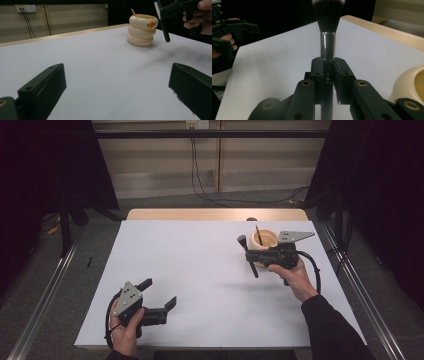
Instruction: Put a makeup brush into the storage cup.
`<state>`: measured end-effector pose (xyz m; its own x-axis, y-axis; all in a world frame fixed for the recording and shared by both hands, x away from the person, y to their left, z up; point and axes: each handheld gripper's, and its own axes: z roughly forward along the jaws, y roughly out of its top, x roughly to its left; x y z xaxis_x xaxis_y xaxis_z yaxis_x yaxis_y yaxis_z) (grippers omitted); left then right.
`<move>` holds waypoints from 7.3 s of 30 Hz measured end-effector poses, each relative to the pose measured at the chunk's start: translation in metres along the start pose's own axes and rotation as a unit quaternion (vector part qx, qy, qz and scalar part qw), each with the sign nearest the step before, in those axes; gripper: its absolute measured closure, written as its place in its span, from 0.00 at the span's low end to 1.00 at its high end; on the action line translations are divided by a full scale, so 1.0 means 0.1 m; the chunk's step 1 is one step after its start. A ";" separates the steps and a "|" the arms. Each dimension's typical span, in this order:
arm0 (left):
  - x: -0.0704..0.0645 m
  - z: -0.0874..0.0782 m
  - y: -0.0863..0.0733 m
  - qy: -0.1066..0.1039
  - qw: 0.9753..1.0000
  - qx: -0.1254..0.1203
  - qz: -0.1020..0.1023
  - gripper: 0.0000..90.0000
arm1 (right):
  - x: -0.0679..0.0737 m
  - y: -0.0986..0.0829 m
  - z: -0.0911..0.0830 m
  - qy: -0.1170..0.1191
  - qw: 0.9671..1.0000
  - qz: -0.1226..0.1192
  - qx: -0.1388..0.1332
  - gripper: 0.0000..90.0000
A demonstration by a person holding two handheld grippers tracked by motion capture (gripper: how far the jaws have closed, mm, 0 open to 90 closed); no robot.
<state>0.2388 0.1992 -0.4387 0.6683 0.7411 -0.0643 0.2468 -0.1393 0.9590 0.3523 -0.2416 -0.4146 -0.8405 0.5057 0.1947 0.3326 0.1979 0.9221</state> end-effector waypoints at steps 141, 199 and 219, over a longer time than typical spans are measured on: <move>0.00 0.02 0.00 -0.013 1.000 -0.002 0.009 0.01 | -0.74 0.02 -0.07 -0.166 0.985 0.044 -0.030 0.87; 0.01 0.02 0.00 -0.007 1.000 -0.003 0.004 0.01 | -0.45 0.06 -0.15 -0.195 0.980 0.013 -0.038 0.06; 0.03 0.00 0.00 -0.001 1.000 -0.007 0.001 0.01 | -0.05 -0.08 -0.58 -0.262 0.963 0.008 -0.060 0.01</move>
<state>0.2409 0.2014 -0.4387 0.6701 0.7395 -0.0636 0.2356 -0.1306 0.9630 0.3286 -0.2947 -0.4038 -0.4939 0.8685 0.0428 0.2655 0.1037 0.9585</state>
